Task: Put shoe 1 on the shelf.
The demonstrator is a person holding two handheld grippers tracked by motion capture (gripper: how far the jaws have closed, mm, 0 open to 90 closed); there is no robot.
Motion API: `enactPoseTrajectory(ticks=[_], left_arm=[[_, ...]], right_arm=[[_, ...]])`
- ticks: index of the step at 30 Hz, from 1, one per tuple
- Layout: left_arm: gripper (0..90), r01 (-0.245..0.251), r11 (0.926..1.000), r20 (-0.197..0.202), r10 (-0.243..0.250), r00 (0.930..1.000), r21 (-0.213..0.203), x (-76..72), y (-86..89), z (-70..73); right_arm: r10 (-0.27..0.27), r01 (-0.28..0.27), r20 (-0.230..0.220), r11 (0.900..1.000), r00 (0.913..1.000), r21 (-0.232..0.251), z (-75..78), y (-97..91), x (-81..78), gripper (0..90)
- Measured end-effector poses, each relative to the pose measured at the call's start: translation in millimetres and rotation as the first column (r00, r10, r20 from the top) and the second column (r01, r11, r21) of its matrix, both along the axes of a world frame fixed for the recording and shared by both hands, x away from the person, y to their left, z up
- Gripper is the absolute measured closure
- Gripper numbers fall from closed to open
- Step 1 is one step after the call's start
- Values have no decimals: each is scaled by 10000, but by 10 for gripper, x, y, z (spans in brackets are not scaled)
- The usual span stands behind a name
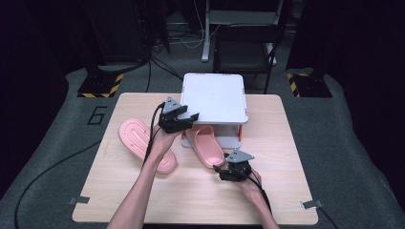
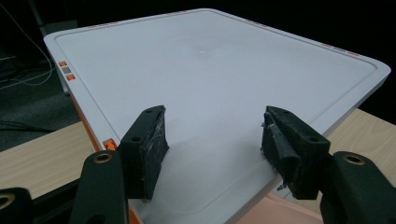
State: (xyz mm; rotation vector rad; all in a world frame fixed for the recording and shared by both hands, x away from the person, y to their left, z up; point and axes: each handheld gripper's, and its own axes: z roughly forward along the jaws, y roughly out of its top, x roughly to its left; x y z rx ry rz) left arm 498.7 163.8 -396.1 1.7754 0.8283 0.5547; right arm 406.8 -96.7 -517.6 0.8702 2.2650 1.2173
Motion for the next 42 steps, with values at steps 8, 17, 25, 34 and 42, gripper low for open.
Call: enactPoseTrajectory(ticks=[8,17,25,34,42], left_arm=[[420,120,9998,-84,-119,9999,146,10,20,10],[422,111,9998,-89,-109,9999,148,11,16,11],[423,89,9999,-108,-87,9999,139,12,13,12],[423,20,9999,-44,-19,10000,106,11,5,8],[423,19,9999,61,-20,10000,106,11,10,-3]], right_arm=[[-81,81,625,10000,9980,10,49,313,185,301],[-1117,1076,629,9921,9918,650,-1,542,474,305],[-1377,1339,565,9888,9889,657,3,692,627,325],[-1374,1345,640,9898,9884,476,-19,743,733,292],[-1457,1402,656,9867,9871,829,55,649,579,289]])
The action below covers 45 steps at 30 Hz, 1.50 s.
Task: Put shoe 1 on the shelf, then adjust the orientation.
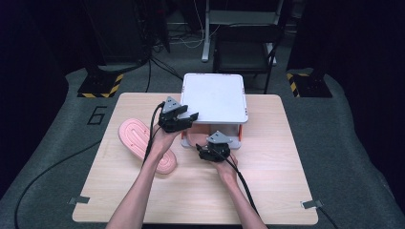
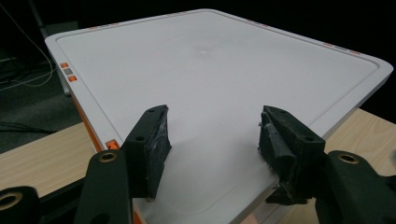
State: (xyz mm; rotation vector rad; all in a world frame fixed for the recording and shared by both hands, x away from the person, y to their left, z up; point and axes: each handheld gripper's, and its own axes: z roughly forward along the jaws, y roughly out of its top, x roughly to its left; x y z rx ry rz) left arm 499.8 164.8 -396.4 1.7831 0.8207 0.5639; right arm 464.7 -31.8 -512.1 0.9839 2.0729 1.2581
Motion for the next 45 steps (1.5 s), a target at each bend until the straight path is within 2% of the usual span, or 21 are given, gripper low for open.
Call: enactPoseTrajectory(ticks=[7,9,12,14,16,17,18,19,21,23,25,27,29,32,34,37,38,41,43,44,45], left_arm=[[421,-112,9999,76,113,9999,-99,-24,-1,-19],[332,-483,9980,368,498,9981,-398,-34,6,-47],[278,-493,9977,408,513,9979,-475,-78,33,-51],[265,-301,9972,784,354,9963,-680,-209,117,-41],[249,-238,9963,878,310,9957,-822,-271,160,-33],[221,-117,9952,1053,219,9942,-972,-406,266,-24],[211,-117,9952,1053,219,9942,-972,-406,266,-24],[201,-152,9951,1164,266,9928,-978,-530,383,-39],[197,-183,9953,1114,289,9934,-951,-609,467,-58],[190,-373,9950,1103,475,9928,-929,-723,610,-98],[185,-665,9938,1164,767,9902,-887,-868,808,-182],[183,-773,9938,1166,864,9894,-801,-919,879,-220],[178,-1122,9914,1113,1193,9866,-680,-1038,1034,-303],[177,-1565,9863,1096,1614,9808,-519,-1176,1222,-414],[177,-2054,9763,1053,2118,9716,-688,-1289,1410,-523],[177,-2300,9683,865,2385,9673,-978,-1330,1528,-576],[177,-2542,9609,820,2637,9611,-1102,-1356,1604,-601],[177,-2687,9559,757,2786,9574,-1187,-1390,1670,-643],[177,-2948,9488,612,3029,9511,-1137,-1415,1716,-699],[178,-3203,9404,437,3269,9441,-1140,-1415,1746,-764],[177,-3203,9404,437,3269,9441,-1140,-1415,1746,-764]], right_arm=[[11,-6,730,10000,9973,-67,221,-378,-305,198],[-137,125,1045,9998,9944,121,314,-638,-445,196],[-361,309,858,9976,9957,611,361,-816,-526,192],[-632,561,930,9955,9937,767,381,-1043,-645,192],[-695,627,936,9953,9932,737,375,-1111,-687,192],[-817,751,952,9946,9921,712,349,-1241,-770,191],[-817,751,952,9946,9921,712,349,-1241,-770,191],[-1028,966,972,9931,9899,671,317,-1366,-849,188],[-1151,1085,1011,9918,9882,683,301,-1426,-885,186],[-1543,1444,992,9844,9830,1001,249,-1595,-993,182],[-1758,1656,1030,9811,9790,1000,220,-1660,-1032,179],[-1830,1717,1043,9792,9776,1085,206,-1697,-1048,179],[-2097,1931,1019,9693,9724,1525,182,-1807,-1078,179],[-2386,2186,1093,9612,9650,1683,173,-1876,-1073,180],[-2554,2337,1102,9558,9605,1784,162,-1902,-1068,181],[-2580,2387,1015,9561,9608,1699,152,-1913,-1071,182],[-2538,2350,1016,9576,9619,1665,141,-1906,-1076,185],[-2550,2361,991,9567,9619,1700,139,-1889,-1079,187],[-2526,2336,1061,9584,9617,1639,137,-1877,-1079,189],[-2569,2377,1047,9570,9608,1665,134,-1871,-1078,191],[-2569,2377,1047,9570,9608,1665,134,-1871,-1078,191]])
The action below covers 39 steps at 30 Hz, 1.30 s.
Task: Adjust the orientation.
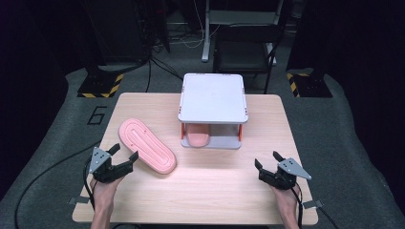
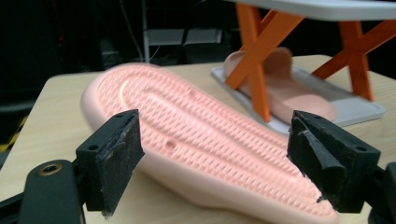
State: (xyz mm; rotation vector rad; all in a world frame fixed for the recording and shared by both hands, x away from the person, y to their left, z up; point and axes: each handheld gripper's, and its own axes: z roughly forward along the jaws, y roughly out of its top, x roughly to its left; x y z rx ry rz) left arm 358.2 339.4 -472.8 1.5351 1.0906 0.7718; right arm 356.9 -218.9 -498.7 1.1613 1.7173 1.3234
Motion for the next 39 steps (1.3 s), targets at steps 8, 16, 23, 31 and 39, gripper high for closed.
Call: enactPoseTrajectory(ticks=[8,16,23,31,39], left_arm=[[181,-698,9970,-305,708,9970,330,37,-88,-106],[258,-265,9988,64,263,9996,415,48,-148,-60],[273,376,9929,-850,-281,9960,1126,261,-311,-152],[289,-178,9962,-1396,295,9898,847,236,-137,-224],[276,-1029,9941,-1944,1079,9750,357,173,208,-333]], right_arm=[[-60,61,79,9999,10000,-96,-32,-13,29,198],[-38,39,17,9995,10000,-299,-46,11,27,207],[9,-11,-29,9989,10000,-463,-56,34,21,209],[-1,3,48,9986,10000,-532,-59,19,17,211],[34,-36,-39,9984,10000,-561,-60,21,19,213]])
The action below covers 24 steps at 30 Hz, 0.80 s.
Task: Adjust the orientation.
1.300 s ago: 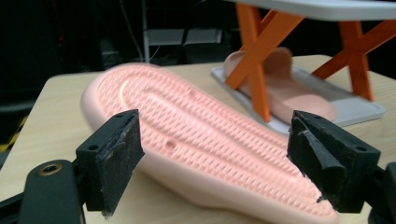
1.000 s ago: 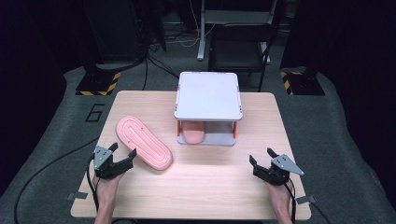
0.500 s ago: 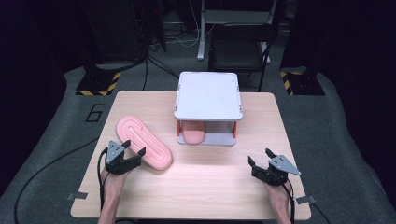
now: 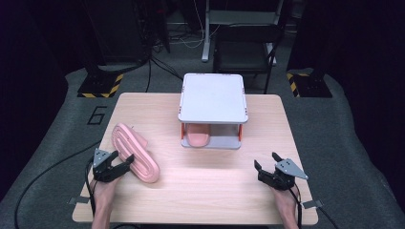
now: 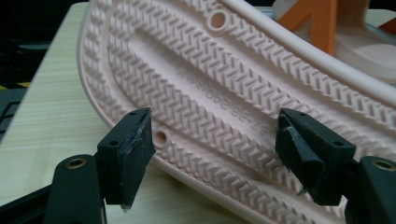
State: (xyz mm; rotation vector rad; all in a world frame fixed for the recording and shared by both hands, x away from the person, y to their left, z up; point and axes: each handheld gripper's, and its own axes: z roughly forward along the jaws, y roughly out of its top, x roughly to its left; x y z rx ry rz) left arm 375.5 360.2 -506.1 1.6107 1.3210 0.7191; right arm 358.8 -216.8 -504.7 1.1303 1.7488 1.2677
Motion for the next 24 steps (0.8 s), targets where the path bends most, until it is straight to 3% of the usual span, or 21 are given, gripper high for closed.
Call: enactPoseTrajectory(ticks=[4,10,12,17,21,24], left_arm=[[280,-211,9998,-61,211,9998,33,-35,82,-9],[285,-348,9990,-129,345,9993,-265,-111,195,-3],[286,-447,9987,43,448,9990,-229,-135,207,56],[289,-698,9976,956,690,9930,47,-194,145,282],[289,-358,9992,1558,325,9873,183,-189,-24,398],[289,229,9971,1457,-334,9888,731,-123,-207,410]], right_arm=[[-5,6,26,10000,10000,-43,-1,-7,-3,215],[-28,28,-55,10000,10000,33,0,3,-2,218],[-31,30,-110,10000,9999,-93,1,3,-6,219],[-56,55,-96,10000,9999,-71,-9,-2,-2,222],[1,-3,-138,9999,9999,-155,-8,0,-4,224],[-15,14,-99,9999,10000,-139,-13,9,1,225]])
